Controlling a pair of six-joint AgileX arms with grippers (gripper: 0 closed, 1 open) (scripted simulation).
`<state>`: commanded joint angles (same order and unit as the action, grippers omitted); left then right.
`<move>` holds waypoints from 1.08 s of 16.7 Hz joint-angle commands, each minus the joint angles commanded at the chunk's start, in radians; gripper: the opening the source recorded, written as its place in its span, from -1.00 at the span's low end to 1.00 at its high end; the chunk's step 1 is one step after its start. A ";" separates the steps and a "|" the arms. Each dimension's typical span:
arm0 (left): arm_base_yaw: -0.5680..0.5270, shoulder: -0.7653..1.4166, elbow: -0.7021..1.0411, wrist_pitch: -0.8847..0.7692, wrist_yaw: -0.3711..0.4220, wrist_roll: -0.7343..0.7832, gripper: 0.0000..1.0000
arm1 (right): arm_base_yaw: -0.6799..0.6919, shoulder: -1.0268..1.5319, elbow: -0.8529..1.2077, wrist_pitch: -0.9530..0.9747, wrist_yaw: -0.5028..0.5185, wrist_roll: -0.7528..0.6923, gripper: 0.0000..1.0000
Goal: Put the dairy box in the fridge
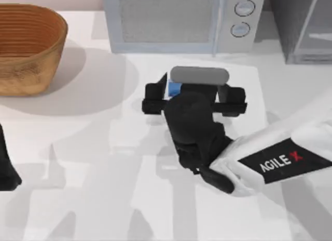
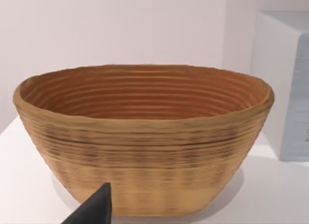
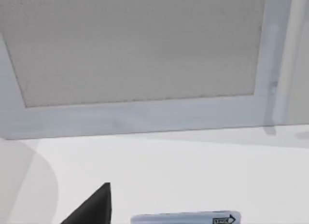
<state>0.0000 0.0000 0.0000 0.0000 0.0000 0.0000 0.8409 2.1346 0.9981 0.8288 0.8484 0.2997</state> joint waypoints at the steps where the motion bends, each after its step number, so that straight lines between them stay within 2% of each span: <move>1: 0.000 0.000 0.000 0.000 0.000 0.000 1.00 | 0.007 0.033 0.012 0.017 0.007 -0.002 1.00; 9: 0.000 0.000 0.000 0.000 0.000 0.000 1.00 | 0.026 0.237 0.081 0.141 0.028 -0.043 1.00; 18: 0.000 0.000 0.000 0.000 0.000 0.000 1.00 | 0.017 0.247 0.094 0.140 0.021 -0.047 1.00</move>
<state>0.0000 0.0000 0.0000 0.0000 0.0000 0.0000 0.8577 2.3816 1.0918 0.9686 0.8690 0.2522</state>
